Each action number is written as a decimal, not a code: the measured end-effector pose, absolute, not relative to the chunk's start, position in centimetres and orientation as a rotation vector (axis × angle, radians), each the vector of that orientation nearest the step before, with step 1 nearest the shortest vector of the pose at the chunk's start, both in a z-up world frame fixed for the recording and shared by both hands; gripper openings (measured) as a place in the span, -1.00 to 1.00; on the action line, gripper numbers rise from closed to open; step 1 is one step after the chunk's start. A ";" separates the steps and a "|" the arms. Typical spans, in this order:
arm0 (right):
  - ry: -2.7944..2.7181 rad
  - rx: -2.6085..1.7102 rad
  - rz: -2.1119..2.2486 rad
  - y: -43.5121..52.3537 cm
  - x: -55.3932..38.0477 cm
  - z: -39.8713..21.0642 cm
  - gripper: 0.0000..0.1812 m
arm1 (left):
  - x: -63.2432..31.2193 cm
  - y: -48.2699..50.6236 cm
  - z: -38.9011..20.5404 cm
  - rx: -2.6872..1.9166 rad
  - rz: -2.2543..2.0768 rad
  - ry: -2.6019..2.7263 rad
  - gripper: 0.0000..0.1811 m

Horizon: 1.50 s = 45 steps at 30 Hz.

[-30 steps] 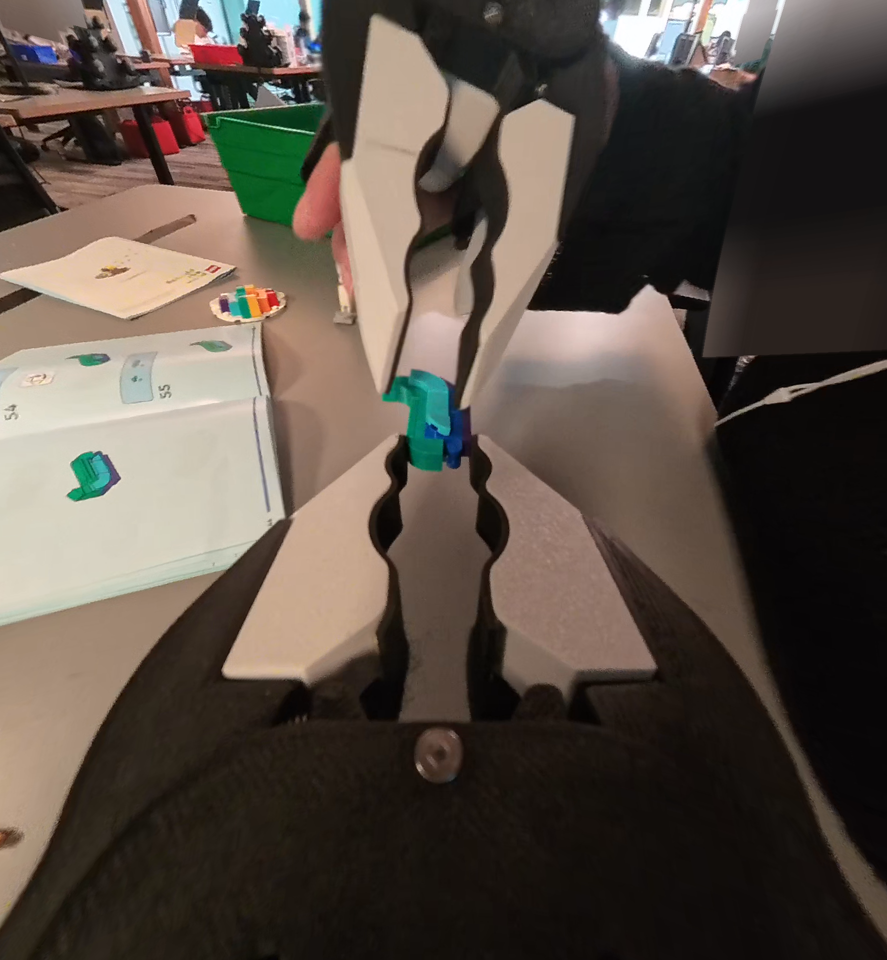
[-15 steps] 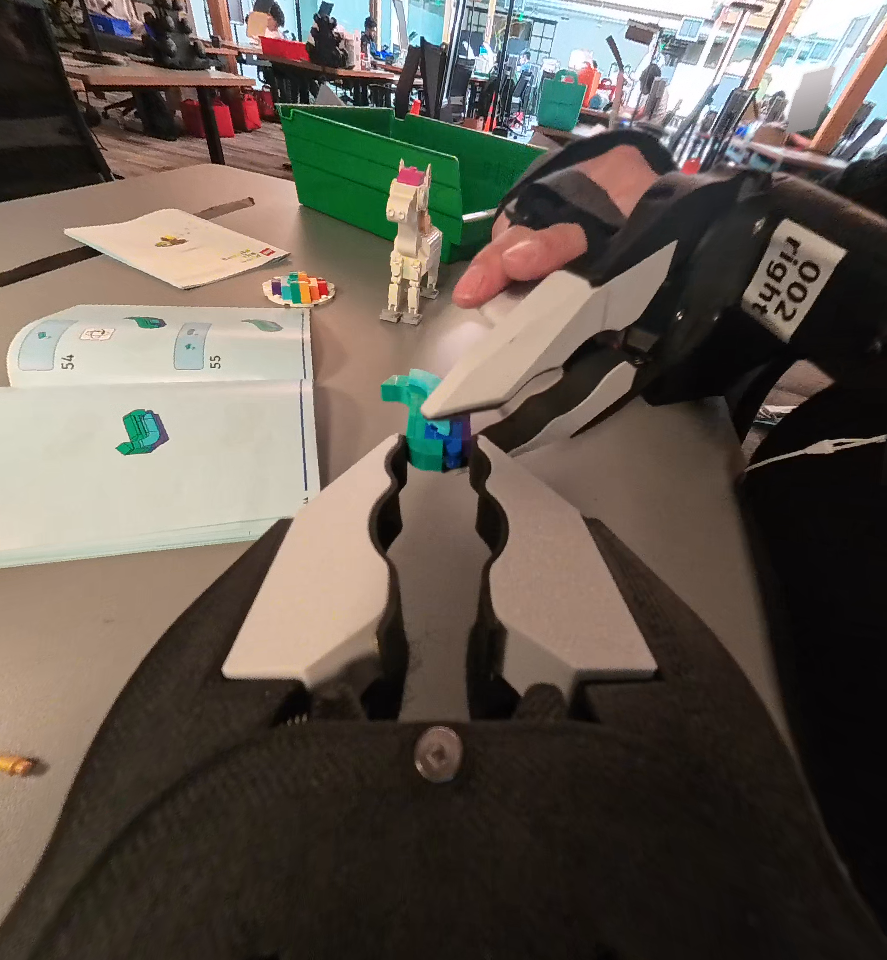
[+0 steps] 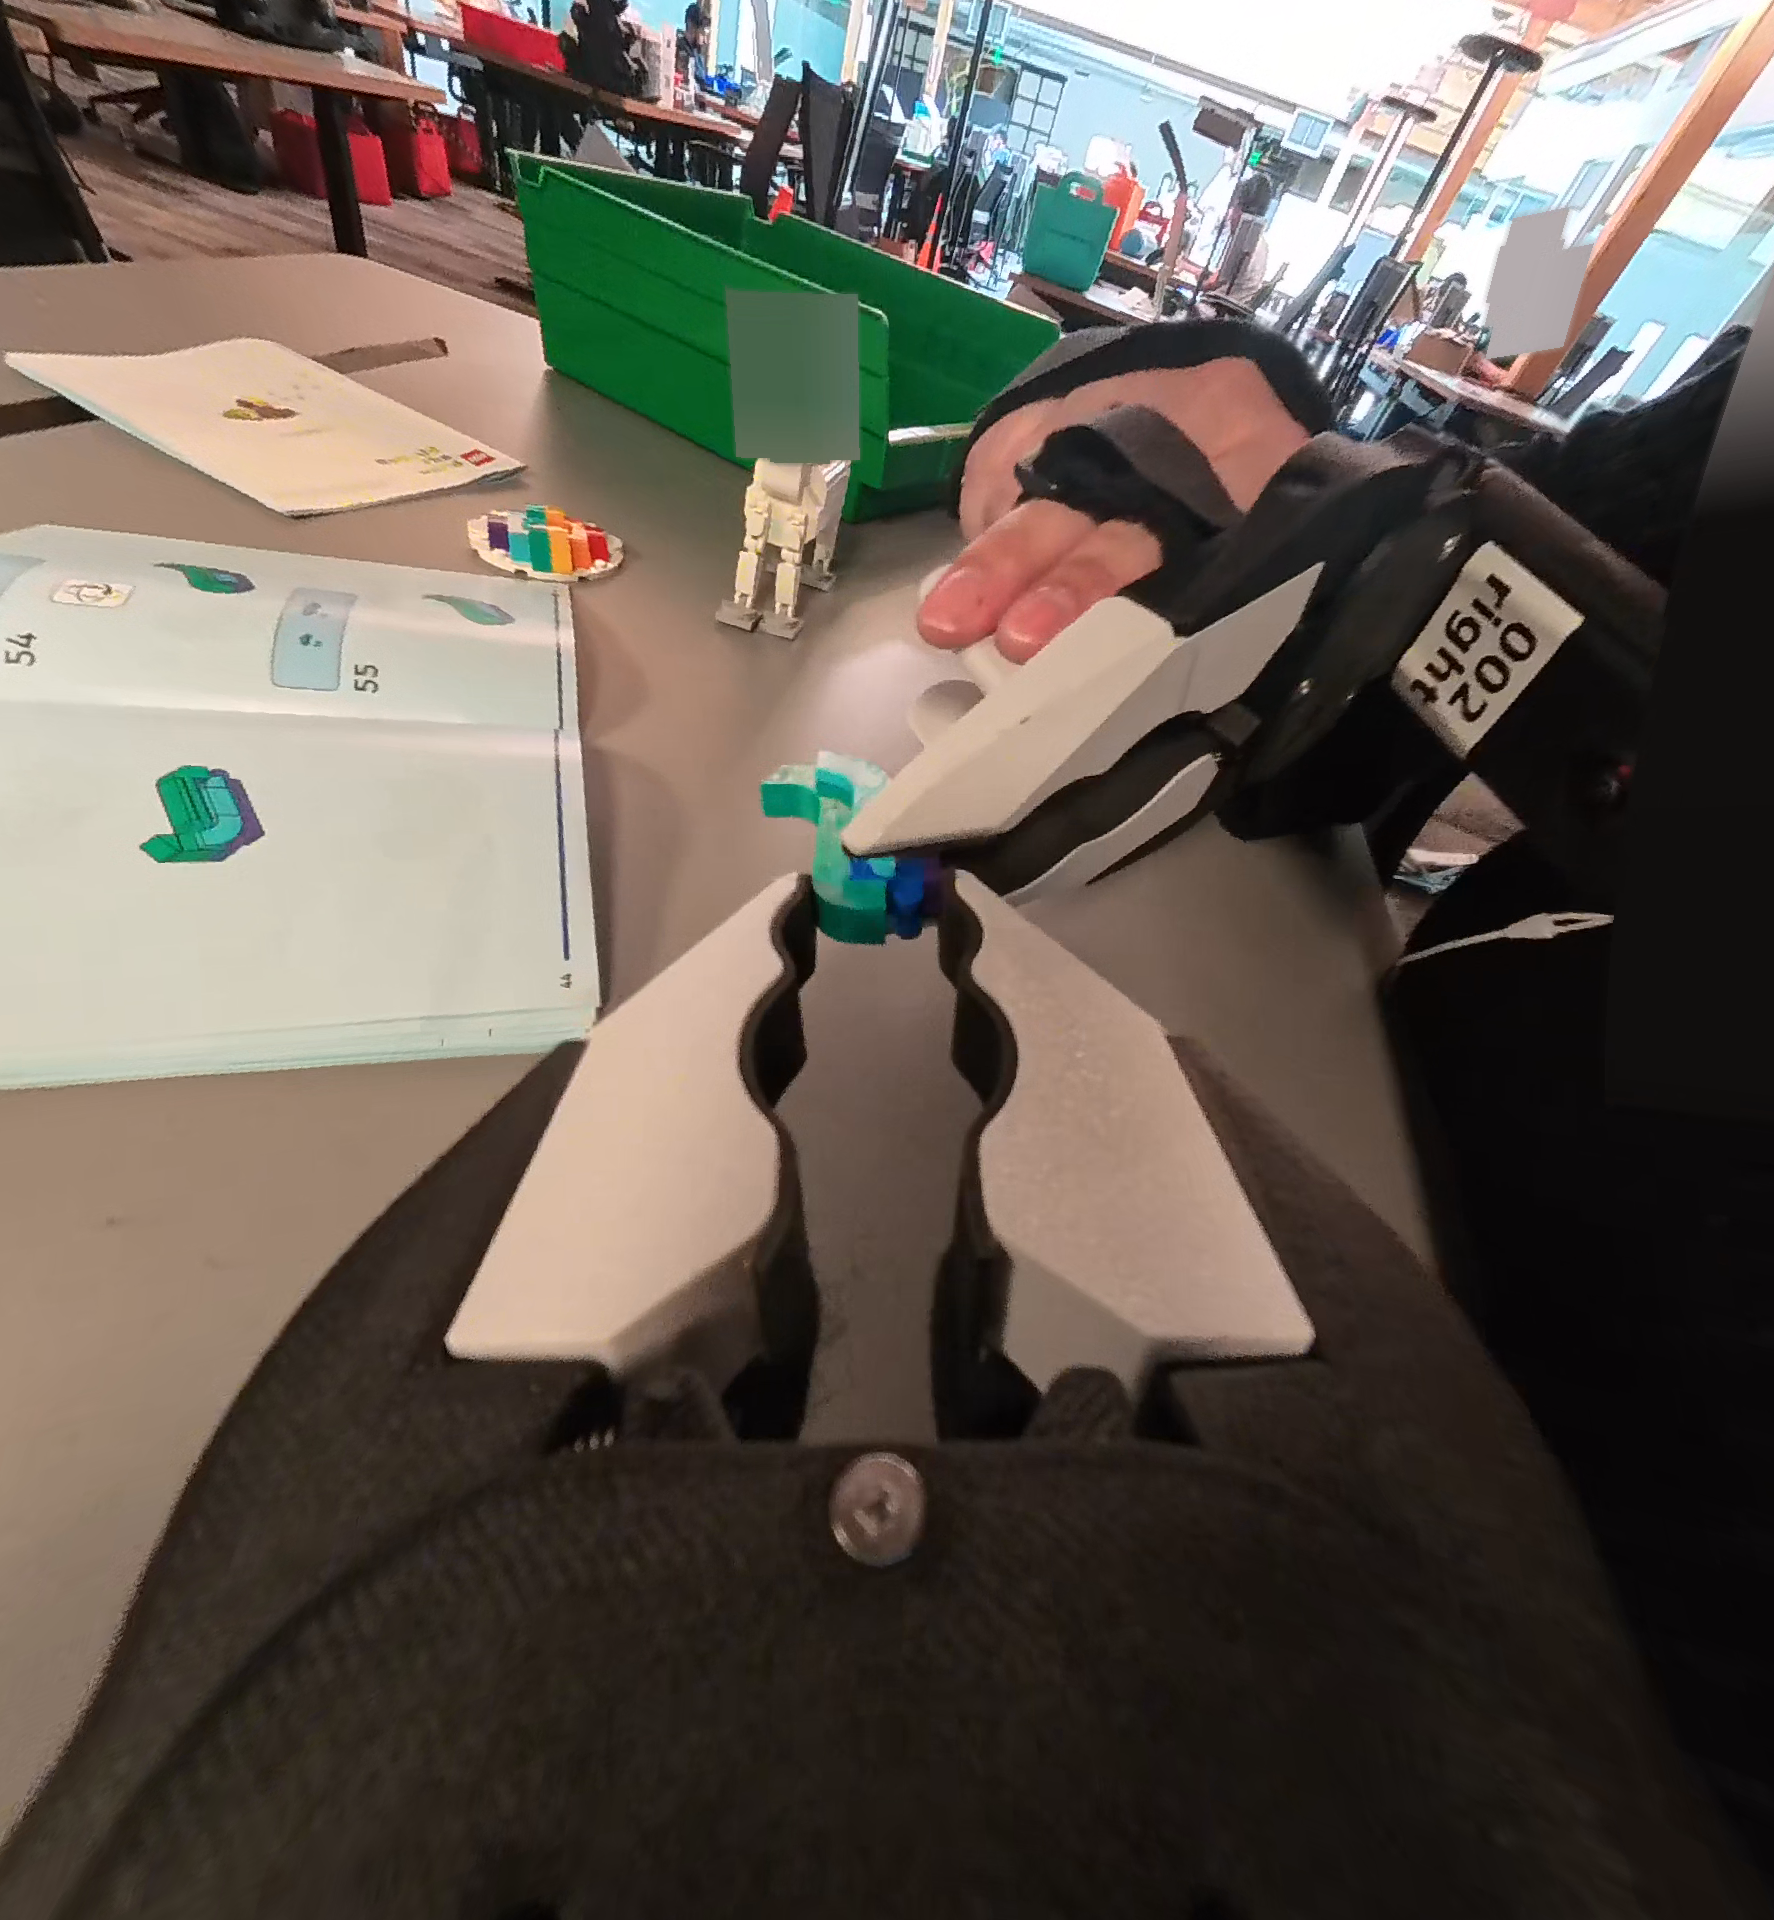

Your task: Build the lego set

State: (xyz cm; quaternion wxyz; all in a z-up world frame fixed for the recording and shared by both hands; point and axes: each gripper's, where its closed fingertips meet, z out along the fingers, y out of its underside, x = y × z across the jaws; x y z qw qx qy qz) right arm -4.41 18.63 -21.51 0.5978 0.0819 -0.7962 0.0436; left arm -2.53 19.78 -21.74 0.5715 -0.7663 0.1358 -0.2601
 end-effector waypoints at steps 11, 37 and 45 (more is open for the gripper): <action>-1.922 -0.011 0.332 18.5 -4.5 -21.6 -0.81 | -2.5 19.9 -21.7 -1.796 -0.651 0.292 -0.75; -1.866 -0.180 0.495 19.4 -4.2 -21.0 -0.56 | -2.6 20.2 -22.0 -1.821 -0.654 0.277 -0.75; -1.677 -0.399 0.610 24.4 -1.5 -21.4 -0.32 | -1.8 21.5 -24.2 -1.961 -0.455 0.369 -0.75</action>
